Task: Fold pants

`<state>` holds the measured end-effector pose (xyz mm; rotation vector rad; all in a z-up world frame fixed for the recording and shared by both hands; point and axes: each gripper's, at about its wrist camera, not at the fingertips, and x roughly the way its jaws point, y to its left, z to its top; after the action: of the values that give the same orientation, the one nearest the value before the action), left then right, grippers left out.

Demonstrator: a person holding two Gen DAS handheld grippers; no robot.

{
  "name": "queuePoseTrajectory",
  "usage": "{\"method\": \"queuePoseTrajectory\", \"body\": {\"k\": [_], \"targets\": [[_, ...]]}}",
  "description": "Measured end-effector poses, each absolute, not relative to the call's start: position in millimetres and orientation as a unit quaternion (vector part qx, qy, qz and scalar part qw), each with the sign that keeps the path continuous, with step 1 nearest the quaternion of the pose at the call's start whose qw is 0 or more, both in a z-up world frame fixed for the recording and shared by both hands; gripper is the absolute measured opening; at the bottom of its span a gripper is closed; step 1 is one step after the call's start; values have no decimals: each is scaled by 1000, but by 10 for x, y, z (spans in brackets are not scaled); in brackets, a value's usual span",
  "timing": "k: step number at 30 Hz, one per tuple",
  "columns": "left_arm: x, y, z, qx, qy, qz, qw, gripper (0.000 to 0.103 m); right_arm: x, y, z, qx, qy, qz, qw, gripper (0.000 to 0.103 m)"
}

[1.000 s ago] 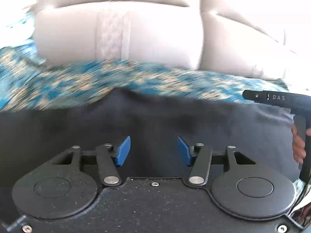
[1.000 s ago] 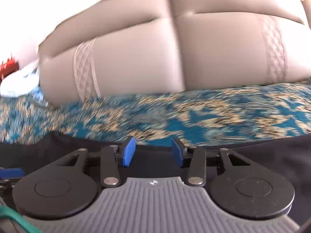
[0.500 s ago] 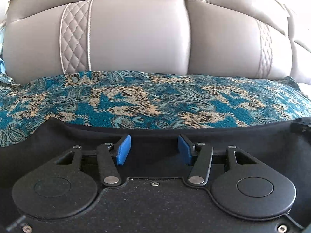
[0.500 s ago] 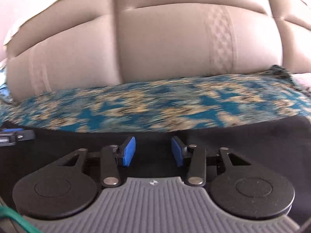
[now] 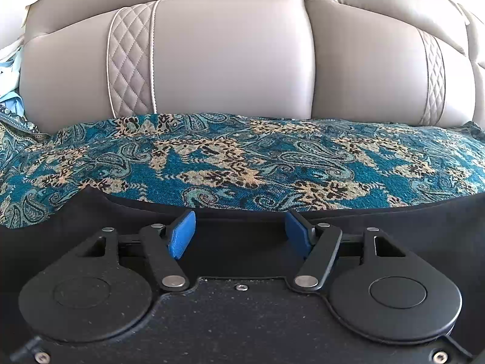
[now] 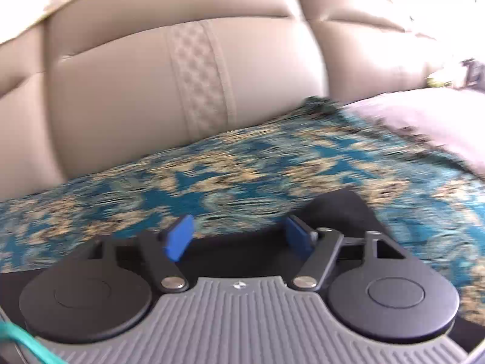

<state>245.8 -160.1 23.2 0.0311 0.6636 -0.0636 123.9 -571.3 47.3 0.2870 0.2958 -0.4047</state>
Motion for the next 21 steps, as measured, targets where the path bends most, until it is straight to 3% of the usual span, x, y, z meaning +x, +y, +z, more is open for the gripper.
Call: {"method": "queuePoseTrajectory", "body": {"k": [5,9,11,17,21], "targets": [[2525,-1568,264,11,344,-21,939,86,974,-5669,563,152,121,-183,964,91],[2478,-1517,334,1,359,-17,933,88,806,-5648,637,152,116,-171,967,95],[2367,-1471,395,-1,358,-25,934,95,692,-5690,652,166,119,-161,965,102],[1906,-1198,455,8,358,-33,933,97,287,-6035,618,290,183,-221,913,103],[1622,-927,429,-2,369,-27,929,97,-171,-6273,426,402,160,-217,875,103]]}}
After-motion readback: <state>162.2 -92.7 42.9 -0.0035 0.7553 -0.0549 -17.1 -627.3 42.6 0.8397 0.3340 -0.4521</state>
